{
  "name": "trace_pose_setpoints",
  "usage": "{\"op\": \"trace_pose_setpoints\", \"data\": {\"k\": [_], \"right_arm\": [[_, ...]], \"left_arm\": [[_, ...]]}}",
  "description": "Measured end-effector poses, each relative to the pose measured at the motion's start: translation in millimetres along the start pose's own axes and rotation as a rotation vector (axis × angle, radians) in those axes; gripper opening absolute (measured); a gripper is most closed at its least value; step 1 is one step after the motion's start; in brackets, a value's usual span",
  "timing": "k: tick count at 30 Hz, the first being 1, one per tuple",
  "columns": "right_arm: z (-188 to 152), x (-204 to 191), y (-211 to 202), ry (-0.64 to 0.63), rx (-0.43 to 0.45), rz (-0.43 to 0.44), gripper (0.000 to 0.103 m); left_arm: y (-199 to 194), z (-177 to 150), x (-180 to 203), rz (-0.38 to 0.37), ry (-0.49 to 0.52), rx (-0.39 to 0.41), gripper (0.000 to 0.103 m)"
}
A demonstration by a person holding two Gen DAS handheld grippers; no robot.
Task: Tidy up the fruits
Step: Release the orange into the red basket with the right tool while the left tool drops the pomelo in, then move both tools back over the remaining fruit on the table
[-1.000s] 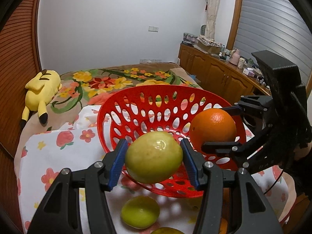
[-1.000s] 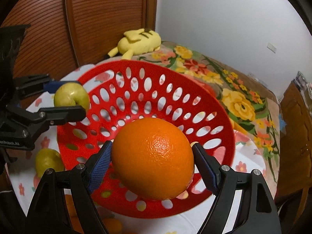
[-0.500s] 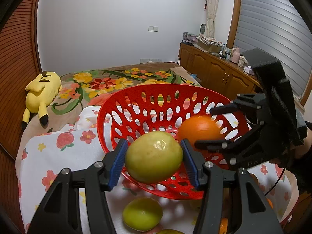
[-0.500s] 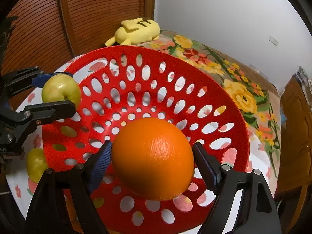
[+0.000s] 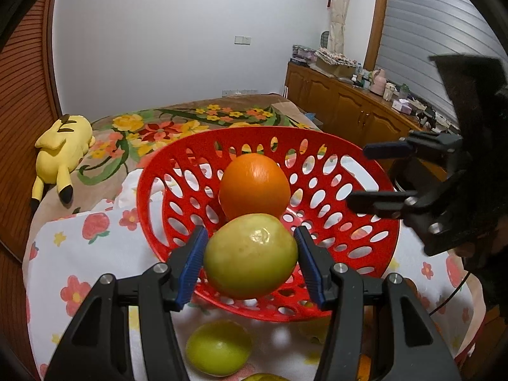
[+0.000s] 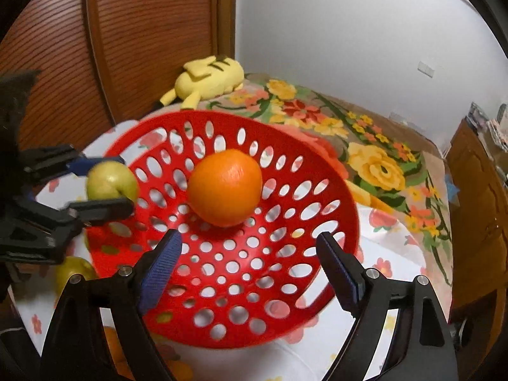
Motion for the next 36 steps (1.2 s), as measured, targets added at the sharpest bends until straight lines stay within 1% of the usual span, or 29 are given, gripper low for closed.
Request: {"op": "trace_pose_setpoints", "data": {"k": [1,5,8,11,17,23,27,30,36], "right_arm": [[-1.7,0.2,-3.0,0.002,0.008,0.001,0.088],[-7.4,-3.5,-18.6,0.0,0.038,-0.01,0.088],[-13.2,-5.5,-27.3,0.007,0.055,-0.018,0.088],[-21.1,-6.8,-37.7,0.028,0.073,-0.018,0.089],[-36.1,-15.1,-70.7,0.069,0.135,-0.024,0.089],[-62.4,-28.6,-98.4,0.111,0.183,-0.039,0.09],[-85.4,-37.6,-107.0,0.15,0.207,-0.027,0.09],[-103.6,-46.0,-106.3,0.18,0.212,-0.011,0.09],[-136.4,-64.4,-100.0,0.225,0.215,0.026,0.09]], "left_arm": [[-0.2,-0.2,1.5,-0.003,-0.001,-0.002,0.055],[-10.8,1.4,4.7,-0.011,-0.002,0.027,0.062],[-21.1,-0.7,8.0,-0.011,0.002,0.04,0.063],[-32.8,-7.4,12.2,-0.016,0.006,0.057,0.066],[-53.2,-28.2,16.2,-0.012,0.009,0.087,0.07],[-68.4,-53.6,18.1,-0.017,0.009,0.098,0.073],[-75.4,-72.1,22.3,-0.018,0.012,0.097,0.073],[-78.8,-84.3,24.6,-0.025,0.01,0.09,0.074],[-85.8,-107.2,30.3,-0.017,0.002,0.086,0.075]]}}
Point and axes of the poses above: each gripper's, at about its wrist camera, not at the fingertips, and y roughly the way its jaws point, x to its right, z to its top, the point moved 3 cm from there along y, roughly the way its jaws point, and after that the axes turned 14 degrees about -x, right-handed, at the moved point
